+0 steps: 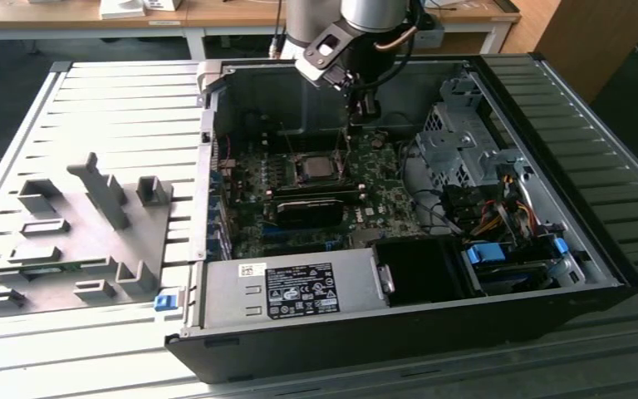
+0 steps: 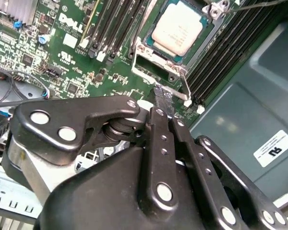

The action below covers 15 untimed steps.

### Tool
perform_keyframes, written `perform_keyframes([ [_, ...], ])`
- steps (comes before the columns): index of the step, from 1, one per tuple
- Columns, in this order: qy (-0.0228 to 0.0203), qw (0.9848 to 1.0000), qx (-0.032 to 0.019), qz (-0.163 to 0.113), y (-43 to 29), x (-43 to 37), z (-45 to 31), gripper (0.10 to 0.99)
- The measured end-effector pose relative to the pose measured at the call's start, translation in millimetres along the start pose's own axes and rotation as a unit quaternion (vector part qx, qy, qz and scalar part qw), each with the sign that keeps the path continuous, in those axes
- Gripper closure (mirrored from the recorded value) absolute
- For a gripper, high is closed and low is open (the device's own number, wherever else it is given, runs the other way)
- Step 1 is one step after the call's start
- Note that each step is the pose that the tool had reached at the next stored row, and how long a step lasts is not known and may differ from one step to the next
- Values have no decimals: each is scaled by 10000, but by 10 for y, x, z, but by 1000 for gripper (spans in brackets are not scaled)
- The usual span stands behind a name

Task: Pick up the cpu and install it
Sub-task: 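Close the cpu cover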

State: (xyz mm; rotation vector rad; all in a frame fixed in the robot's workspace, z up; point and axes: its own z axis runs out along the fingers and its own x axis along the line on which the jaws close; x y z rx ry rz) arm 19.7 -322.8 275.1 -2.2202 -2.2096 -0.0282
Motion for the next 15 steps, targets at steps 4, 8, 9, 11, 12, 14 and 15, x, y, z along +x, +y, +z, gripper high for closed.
perform_keyframes([
  [4, 0, 10000, 0, 0, 46, 5, 6, 980],
  [8, 1, 10000, 0, 0, 83, 10, 25, 980],
  [9, 0, 10000, 0, 0, 91, 13, 35, 980],
  [11, 0, 10000, 0, 0, 106, 18, 63, 980],
  [12, 0, 10000, 1, 0, 112, 20, 77, 980],
  [14, 1, 10000, 1, 0, 120, 20, 111, 980],
  [15, 1, 10000, 1, 0, 121, 20, 127, 980],
])
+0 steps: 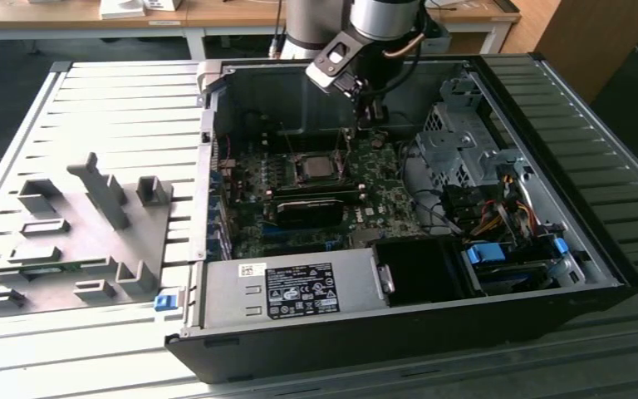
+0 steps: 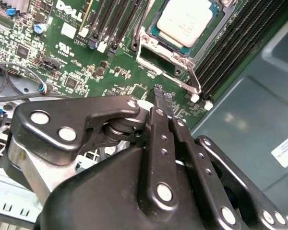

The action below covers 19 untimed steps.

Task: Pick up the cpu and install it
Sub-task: 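Close the cpu cover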

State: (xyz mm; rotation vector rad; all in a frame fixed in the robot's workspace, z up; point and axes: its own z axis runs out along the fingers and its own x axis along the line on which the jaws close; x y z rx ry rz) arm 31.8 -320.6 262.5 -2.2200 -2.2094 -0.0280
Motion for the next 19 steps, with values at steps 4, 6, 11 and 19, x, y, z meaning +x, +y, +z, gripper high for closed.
perform_keyframes([
  [4, 0, 10000, 1, 0, 0, -1, 47, 980],
  [6, 0, 10000, 1, 0, -4, -1, 57, 980],
  [11, 0, 10000, 1, 0, -54, -2, 73, 980],
  [19, 0, 10000, 1, 0, -113, -3, 106, 980],
])
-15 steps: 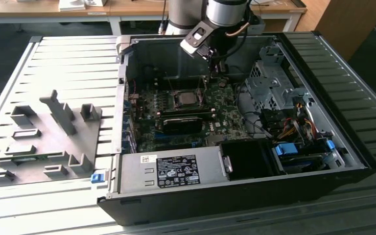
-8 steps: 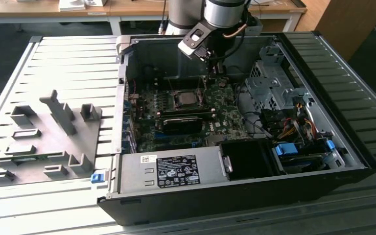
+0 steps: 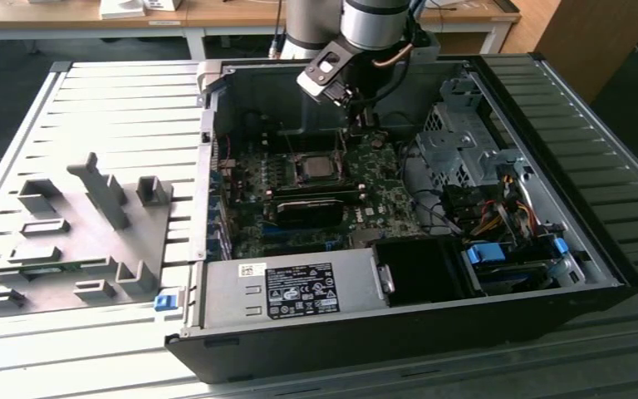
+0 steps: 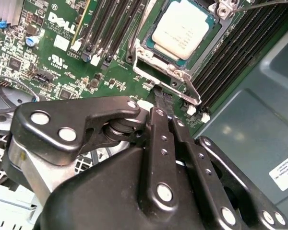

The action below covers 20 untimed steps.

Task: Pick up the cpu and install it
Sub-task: 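Close the cpu cover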

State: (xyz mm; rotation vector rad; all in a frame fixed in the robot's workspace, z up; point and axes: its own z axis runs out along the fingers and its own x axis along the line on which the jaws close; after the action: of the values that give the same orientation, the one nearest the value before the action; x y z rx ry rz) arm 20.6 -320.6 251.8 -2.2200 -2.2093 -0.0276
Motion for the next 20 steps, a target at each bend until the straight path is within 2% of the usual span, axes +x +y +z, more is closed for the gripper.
perform_keyframes([
  [14, 0, 10000, 0, 0, -53, -2, 84, 980],
  [20, 0, 10000, 0, 0, -111, -3, 133, 980],
])
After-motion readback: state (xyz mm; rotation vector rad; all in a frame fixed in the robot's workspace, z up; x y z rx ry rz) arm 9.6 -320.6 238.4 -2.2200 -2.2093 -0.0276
